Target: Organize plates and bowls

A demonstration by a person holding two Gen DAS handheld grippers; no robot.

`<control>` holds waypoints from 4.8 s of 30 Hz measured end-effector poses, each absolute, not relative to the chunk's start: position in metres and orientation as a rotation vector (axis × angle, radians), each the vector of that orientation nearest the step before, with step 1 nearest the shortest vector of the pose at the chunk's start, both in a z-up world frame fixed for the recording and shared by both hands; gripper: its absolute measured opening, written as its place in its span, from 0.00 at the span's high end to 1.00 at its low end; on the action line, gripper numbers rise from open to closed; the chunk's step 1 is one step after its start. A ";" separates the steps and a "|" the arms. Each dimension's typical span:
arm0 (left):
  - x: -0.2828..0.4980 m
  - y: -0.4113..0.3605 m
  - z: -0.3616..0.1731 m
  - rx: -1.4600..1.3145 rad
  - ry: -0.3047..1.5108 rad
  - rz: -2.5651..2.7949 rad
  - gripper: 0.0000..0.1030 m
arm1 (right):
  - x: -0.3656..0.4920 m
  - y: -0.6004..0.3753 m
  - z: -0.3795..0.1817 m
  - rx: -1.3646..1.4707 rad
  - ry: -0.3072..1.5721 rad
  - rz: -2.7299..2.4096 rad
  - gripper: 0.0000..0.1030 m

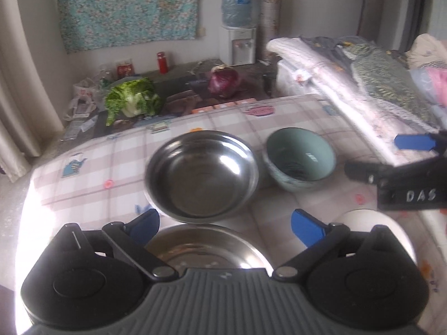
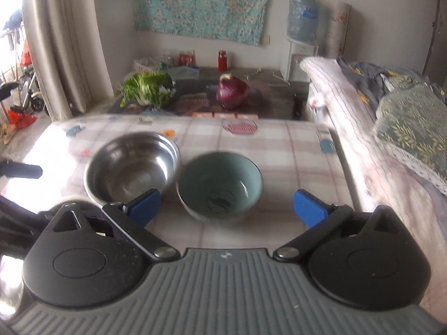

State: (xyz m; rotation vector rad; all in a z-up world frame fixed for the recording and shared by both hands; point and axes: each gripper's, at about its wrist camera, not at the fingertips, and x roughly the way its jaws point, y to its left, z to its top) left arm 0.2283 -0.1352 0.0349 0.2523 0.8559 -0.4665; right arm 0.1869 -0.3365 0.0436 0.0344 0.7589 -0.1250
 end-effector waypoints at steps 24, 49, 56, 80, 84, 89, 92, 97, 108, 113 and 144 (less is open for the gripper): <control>0.263 -0.199 0.008 0.053 0.887 -0.619 0.01 | 0.204 -0.435 0.012 0.291 0.691 -0.044 0.11; 0.290 -0.229 -0.025 0.081 1.016 -0.520 0.78 | 0.269 -0.443 -0.055 0.447 0.849 0.017 0.87; 0.267 -0.235 -0.023 0.113 1.025 -0.609 0.85 | 0.255 -0.448 -0.053 0.452 0.853 0.028 0.85; 0.284 -0.239 -0.031 0.022 1.041 -0.540 0.65 | 0.252 -0.455 -0.050 0.429 0.866 0.026 0.86; 0.274 -0.240 -0.032 0.027 1.043 -0.588 0.65 | 0.247 -0.463 -0.050 0.445 0.867 0.021 0.86; 0.280 -0.244 -0.032 0.060 1.034 -0.533 0.69 | 0.248 -0.462 -0.051 0.447 0.872 0.019 0.84; 0.290 -0.248 -0.037 0.076 1.056 -0.501 0.70 | 0.252 -0.460 -0.054 0.452 0.881 0.017 0.83; 0.299 -0.252 -0.046 0.085 1.075 -0.484 0.75 | 0.257 -0.459 -0.061 0.468 0.895 0.015 0.82; 0.307 -0.258 -0.056 0.089 1.091 -0.470 0.78 | 0.264 -0.453 -0.077 0.487 0.917 0.010 0.82; 0.305 -0.258 -0.055 0.096 1.083 -0.471 0.78 | 0.263 -0.453 -0.076 0.481 0.913 0.007 0.82; 0.293 -0.255 -0.034 0.097 1.038 -0.493 0.78 | 0.253 -0.453 -0.062 0.493 0.892 0.002 0.83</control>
